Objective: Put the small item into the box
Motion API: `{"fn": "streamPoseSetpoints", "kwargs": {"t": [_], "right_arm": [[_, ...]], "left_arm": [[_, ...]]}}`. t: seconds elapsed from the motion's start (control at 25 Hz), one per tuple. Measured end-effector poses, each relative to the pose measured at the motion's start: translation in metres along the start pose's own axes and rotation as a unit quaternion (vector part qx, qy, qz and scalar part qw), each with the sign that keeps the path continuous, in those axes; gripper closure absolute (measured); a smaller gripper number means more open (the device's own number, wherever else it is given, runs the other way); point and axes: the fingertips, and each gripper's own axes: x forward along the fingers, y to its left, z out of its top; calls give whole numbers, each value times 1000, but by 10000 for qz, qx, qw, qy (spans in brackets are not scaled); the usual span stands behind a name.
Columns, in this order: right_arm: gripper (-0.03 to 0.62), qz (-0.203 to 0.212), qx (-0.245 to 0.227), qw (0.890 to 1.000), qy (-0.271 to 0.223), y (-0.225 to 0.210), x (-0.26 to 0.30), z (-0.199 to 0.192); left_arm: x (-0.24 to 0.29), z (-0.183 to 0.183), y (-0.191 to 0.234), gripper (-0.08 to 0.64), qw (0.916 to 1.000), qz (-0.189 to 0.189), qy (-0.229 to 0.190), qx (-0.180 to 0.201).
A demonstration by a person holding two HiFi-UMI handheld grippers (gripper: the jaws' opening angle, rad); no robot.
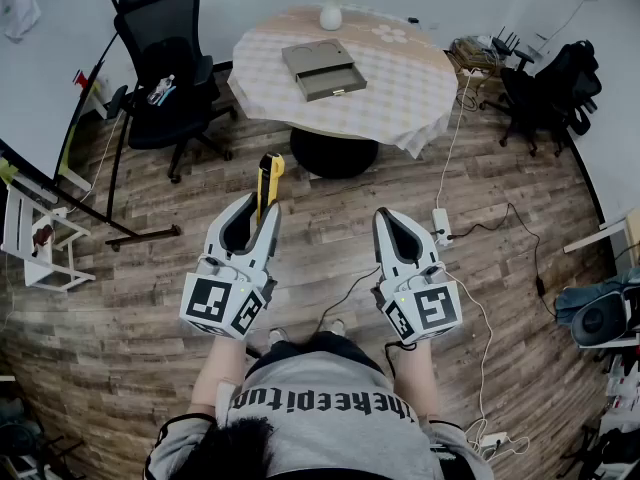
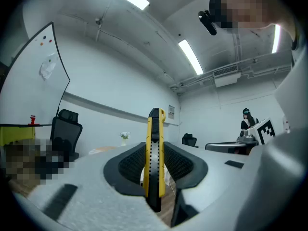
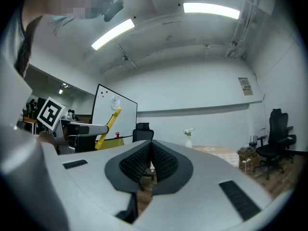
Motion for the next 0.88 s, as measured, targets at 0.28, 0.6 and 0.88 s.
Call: {"fn": "streamPoseSetpoints", "kwargs": {"t": [0.28,0.6,0.88], "right_arm": [[586,32,-6,10000,-14,-3,0,1],[586,179,-2,9998,-36,-15,1,-1],[586,449,-8,9990,-53,-27,3,-5]], "left_arm": [[1,1,-2,434,10000,42,-15,49],[8,0,-13,434,9996,135,-83,244],[19,2,-24,434,9975,319,-178,601]]}}
